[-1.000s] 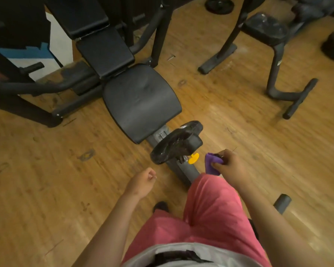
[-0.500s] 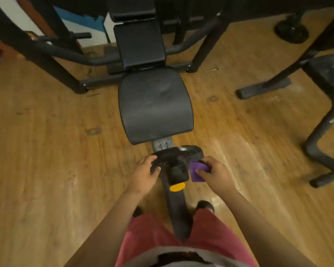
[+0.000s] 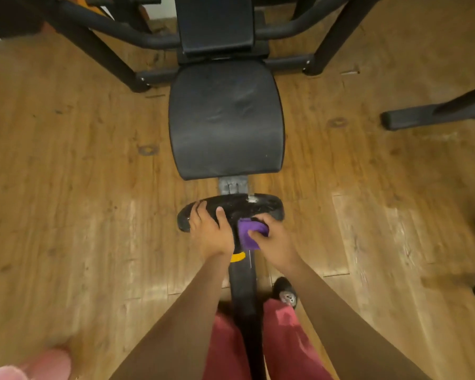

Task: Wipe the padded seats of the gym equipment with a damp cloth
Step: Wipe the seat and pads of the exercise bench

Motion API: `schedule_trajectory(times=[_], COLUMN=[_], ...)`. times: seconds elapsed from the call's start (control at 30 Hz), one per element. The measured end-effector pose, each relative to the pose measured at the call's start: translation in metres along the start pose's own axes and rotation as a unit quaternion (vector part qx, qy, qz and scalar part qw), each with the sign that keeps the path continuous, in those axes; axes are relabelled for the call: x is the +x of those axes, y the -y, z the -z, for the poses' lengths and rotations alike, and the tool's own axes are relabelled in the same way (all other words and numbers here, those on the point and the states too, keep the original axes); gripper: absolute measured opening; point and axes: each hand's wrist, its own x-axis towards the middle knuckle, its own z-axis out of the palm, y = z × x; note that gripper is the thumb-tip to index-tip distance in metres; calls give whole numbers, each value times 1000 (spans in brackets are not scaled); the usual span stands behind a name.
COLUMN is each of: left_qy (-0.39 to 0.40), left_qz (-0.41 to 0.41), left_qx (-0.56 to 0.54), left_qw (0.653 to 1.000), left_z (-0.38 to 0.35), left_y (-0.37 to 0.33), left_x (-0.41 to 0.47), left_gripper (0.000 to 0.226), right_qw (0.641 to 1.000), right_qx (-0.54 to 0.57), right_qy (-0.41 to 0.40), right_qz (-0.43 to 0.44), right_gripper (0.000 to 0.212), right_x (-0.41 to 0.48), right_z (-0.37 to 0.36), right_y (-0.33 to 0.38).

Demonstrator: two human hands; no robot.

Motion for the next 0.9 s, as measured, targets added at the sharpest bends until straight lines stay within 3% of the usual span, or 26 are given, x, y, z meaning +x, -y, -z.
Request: schedule_trajectory(times=[0.1,0.27,0.4,0.53,0.63,0.77,0.83,0.9], left_qy=[-39,-117,-124,-120,-118,-117,-117,-124], left_qz=[29,-27,-38,-38,-43,-45,-54,-69], left_qx=[37,32,67,77,73,77,70,50], left_qw=[998,992,989,989,989,989,989,989], left_z=[-14,-19,-22,-21,-21,-21,-21,-22], left_y=[-2,4,7,9,9,8,9,11], left_x=[-1,-4,-3,-4,-5,-6,-6,-5], left_gripper=[44,36,40,42,43,43,42,40], right_qw=[999,997,992,979,978,976,980,988], right_qx=[48,55,-2,65,127,207,191,111], right_qy=[-4,-46,-125,-189,-162,-68,-51,-87], right_qz=[3,11,33,34,27,15,35,55], right_gripper=[24,29,32,28,33,36,34,30], right_x=[3,15,34,25,7,-4,-2,10], right_z=[-14,-28,-39,-53,-57,-36,-32,-40], right_y=[-12,-36,-56,-57,-50,-50,-53,-61])
